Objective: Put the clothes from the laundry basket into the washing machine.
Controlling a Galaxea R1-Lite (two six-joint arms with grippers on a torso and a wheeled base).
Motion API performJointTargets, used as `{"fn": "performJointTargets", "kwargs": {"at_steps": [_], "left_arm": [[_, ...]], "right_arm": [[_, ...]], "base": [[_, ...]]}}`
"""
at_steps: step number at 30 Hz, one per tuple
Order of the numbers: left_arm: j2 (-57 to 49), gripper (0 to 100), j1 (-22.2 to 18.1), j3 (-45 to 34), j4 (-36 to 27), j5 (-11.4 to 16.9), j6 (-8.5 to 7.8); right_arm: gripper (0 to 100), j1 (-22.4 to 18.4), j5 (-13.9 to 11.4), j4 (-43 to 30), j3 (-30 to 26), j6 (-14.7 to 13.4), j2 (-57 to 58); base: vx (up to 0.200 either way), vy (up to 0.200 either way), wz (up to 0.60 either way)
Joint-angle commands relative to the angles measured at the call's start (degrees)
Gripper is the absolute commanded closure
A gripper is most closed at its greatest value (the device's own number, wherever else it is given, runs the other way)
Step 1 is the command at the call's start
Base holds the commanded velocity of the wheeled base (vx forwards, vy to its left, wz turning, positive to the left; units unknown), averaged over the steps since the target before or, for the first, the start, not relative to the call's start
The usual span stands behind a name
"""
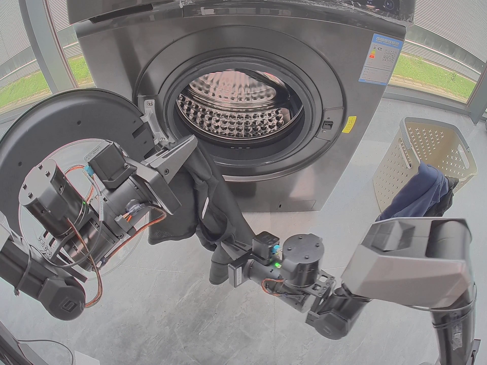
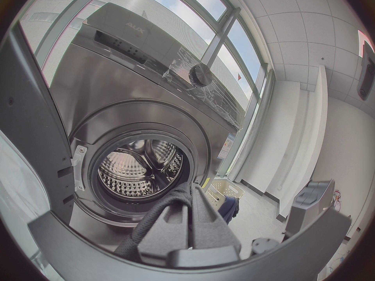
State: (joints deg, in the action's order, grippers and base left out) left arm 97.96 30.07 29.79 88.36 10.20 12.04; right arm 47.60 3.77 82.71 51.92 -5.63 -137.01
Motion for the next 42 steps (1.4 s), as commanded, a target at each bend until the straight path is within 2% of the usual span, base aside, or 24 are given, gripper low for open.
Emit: {"fn": "performJointTargets", "kwargs": {"at_steps": [1, 5, 8, 13, 16, 20, 24, 42], "left_arm": [[0.74, 100, -2.3, 0.0, 0.06, -0.01, 0.08], [0.21, 100, -3.0, -0.17, 0.06, -0.01, 0.0], [-0.67, 100, -3.0, -0.35, 0.06, 0.08, 0.0], [-5.24, 100, -2.3, -3.69, -0.03, 0.69, -0.18], [-8.32, 100, -1.6, -6.06, -0.29, 0.78, -0.27], [-10.42, 100, -1.25, -6.68, -0.91, 1.57, -0.35], [-10.42, 100, -1.25, -6.77, -0.82, 1.57, -0.35], [-10.69, 100, -1.25, -6.33, -0.12, 0.87, -0.27]], "right_arm": [[100, 0.47, -0.08, 0.52, -15.18, -0.52, 17.74], [100, -0.76, 0.01, 0.17, -21.69, -0.78, 25.65], [100, -3.75, 0.19, 0.61, -22.92, -1.4, 29.52], [100, -5.86, 0.89, 1.93, -23.18, -3.33, 35.14], [100, -7.35, 1.95, 2.01, -23.36, -3.42, 39.8], [100, -8.93, 2.12, 0.17, -22.74, -3.51, 43.76], [100, -9.2, 2.12, 0.7, -23.62, -3.51, 44.37], [100, -10.25, 2.12, 1.31, -21.25, -3.68, 44.55]], "base": [[0.0, 0.0, 0.0], [0.0, 0.0, 0.0], [0.0, 0.0, 0.0], [0.0, 0.0, 0.0], [0.0, 0.0, 0.0], [0.0, 0.0, 0.0], [0.0, 0.0, 0.0], [0.0, 0.0, 0.0]]}}
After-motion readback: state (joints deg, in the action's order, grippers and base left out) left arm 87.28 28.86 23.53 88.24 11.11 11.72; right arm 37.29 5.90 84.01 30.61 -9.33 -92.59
